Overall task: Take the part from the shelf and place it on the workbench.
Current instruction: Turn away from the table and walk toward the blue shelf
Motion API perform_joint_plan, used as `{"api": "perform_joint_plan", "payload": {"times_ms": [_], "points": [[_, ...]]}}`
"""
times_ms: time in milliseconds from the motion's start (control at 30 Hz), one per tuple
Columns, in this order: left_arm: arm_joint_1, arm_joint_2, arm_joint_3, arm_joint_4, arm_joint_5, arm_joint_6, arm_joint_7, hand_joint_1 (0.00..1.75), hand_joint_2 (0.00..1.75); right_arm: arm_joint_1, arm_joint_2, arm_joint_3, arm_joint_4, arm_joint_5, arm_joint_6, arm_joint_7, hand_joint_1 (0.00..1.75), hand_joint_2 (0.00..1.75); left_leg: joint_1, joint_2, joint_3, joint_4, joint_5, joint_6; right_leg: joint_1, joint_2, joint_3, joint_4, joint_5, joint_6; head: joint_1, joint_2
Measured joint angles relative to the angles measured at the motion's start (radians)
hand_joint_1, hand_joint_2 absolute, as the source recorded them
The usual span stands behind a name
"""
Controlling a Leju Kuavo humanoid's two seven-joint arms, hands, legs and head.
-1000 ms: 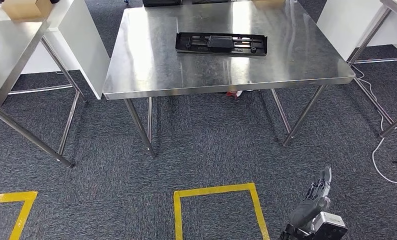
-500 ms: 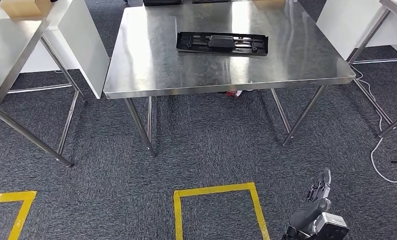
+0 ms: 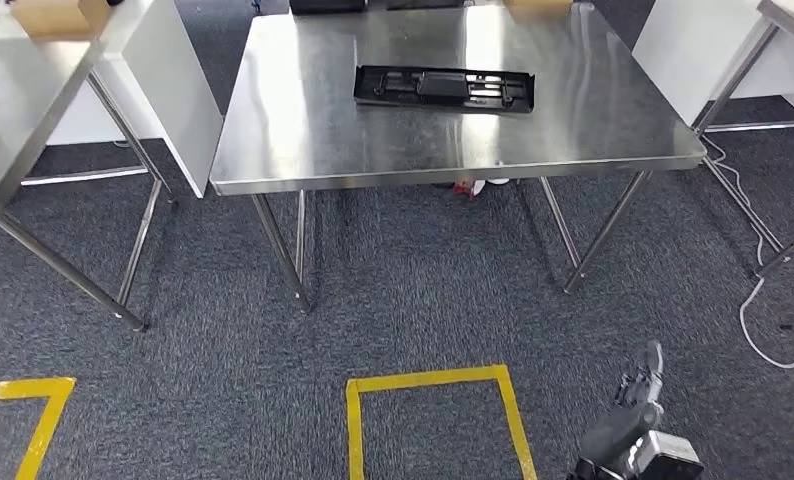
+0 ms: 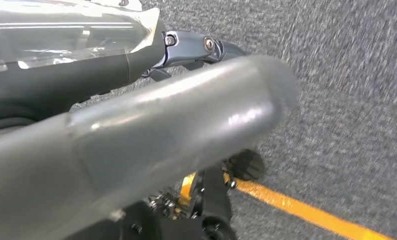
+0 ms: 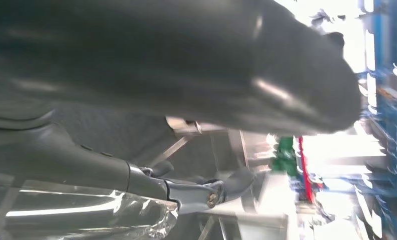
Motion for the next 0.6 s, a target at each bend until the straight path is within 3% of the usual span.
{"api": "perform_joint_plan", "payload": {"times_ms": [67, 133, 233, 300, 333, 367, 433, 467, 500, 567, 600], "points": [[0.001, -0.001, 0.0, 0.001, 0.0, 0.0, 0.0, 0.0, 0.0, 0.001, 0.0, -0.002, -0.001, 0.0, 0.001, 0.0, 0.0, 0.0, 0.004, 0.004, 0.003, -0.002, 0.0, -0.009, 0.003, 0.006, -0.008, 0.009, 0.003, -0.028, -0.005, 0.0], [0.002, -0.001, 0.0, 0.001, 0.0, 0.0, 0.0, 0.0, 0.0, 0.0, 0.001, -0.004, -0.001, 0.0, 0.002, 0.0, 0.0, 0.0, 0.009, 0.007, -0.009, 0.032, -0.03, -0.007, 0.006, 0.012, -0.009, 0.012, 0.01, -0.048, -0.01, 0.0], [0.003, -0.001, 0.0, 0.001, 0.0, 0.0, -0.003, 0.0, 0.0, 0.001, 0.002, -0.006, 0.0, -0.001, 0.006, 0.0, 0.0, 0.0, -0.005, 0.003, -0.089, 0.226, -0.155, 0.01, 0.02, 0.02, -0.017, 0.014, 0.023, -0.068, -0.015, 0.0], [0.003, 0.001, 0.0, 0.001, 0.002, 0.0, -0.006, 0.0, 0.0, 0.003, 0.002, -0.007, 0.003, -0.001, 0.012, 0.0, 0.0, 0.0, -0.019, 0.0, -0.124, 0.324, -0.192, 0.025, 0.034, 0.031, -0.023, 0.014, 0.026, -0.073, -0.015, 0.0], [0.004, 0.001, 0.0, 0.001, 0.003, 0.0, -0.007, 0.0, 0.0, 0.003, 0.002, -0.008, 0.004, -0.001, 0.014, 0.0, 0.0, 0.0, -0.026, -0.002, -0.116, 0.318, -0.182, 0.036, 0.041, 0.039, -0.024, 0.014, 0.026, -0.074, -0.015, 0.0], [0.005, 0.001, 0.0, 0.001, 0.005, 0.0, -0.008, 0.0, 0.0, 0.003, 0.002, -0.008, 0.006, -0.002, 0.016, 0.0, 0.0, 0.0, -0.034, -0.009, -0.089, 0.275, -0.158, 0.051, 0.047, 0.049, -0.024, 0.014, 0.027, -0.074, -0.015, 0.0], [0.006, 0.003, 0.0, 0.001, 0.009, 0.001, -0.011, 0.0, 0.0, 0.001, 0.002, -0.008, 0.009, -0.001, 0.02, -0.002, 0.0, 0.0, -0.049, -0.051, -0.013, 0.141, -0.106, 0.084, 0.053, 0.068, -0.023, 0.015, 0.027, -0.074, -0.013, 0.0], [0.006, 0.003, 0.0, 0.001, 0.011, 0.003, -0.013, 0.0, 0.0, 0.0, 0.002, -0.008, 0.011, -0.001, 0.023, -0.003, 0.0, 0.0, -0.055, -0.065, 0.013, 0.093, -0.091, 0.095, 0.055, 0.077, -0.024, 0.015, 0.027, -0.073, -0.012, 0.0], [0.005, 0.003, 0.001, 0.001, 0.012, 0.005, -0.014, 0.0, 0.0, -0.002, 0.002, -0.007, 0.014, -0.001, 0.025, -0.003, 0.0, 0.0, -0.061, -0.074, 0.027, 0.068, -0.085, 0.102, 0.055, 0.084, -0.026, 0.015, 0.028, -0.072, -0.011, 0.0], [0.004, 0.002, 0.001, 0.001, 0.017, 0.008, -0.016, 0.0, 0.0, -0.004, 0.002, -0.007, 0.02, -0.001, 0.031, -0.004, 0.0, 0.0, -0.066, -0.054, 0.032, 0.057, -0.083, 0.103, 0.057, 0.099, -0.034, 0.013, 0.031, -0.065, -0.011, 0.0], [0.003, 0.0, 0.001, 0.001, 0.019, 0.008, -0.016, 0.0, 0.0, -0.005, 0.002, -0.007, 0.022, -0.001, 0.032, -0.005, 0.0, 0.0, -0.065, -0.043, 0.035, 0.049, -0.079, 0.103, 0.057, 0.095, -0.038, 0.017, 0.03, -0.062, -0.011, 0.0]]}}
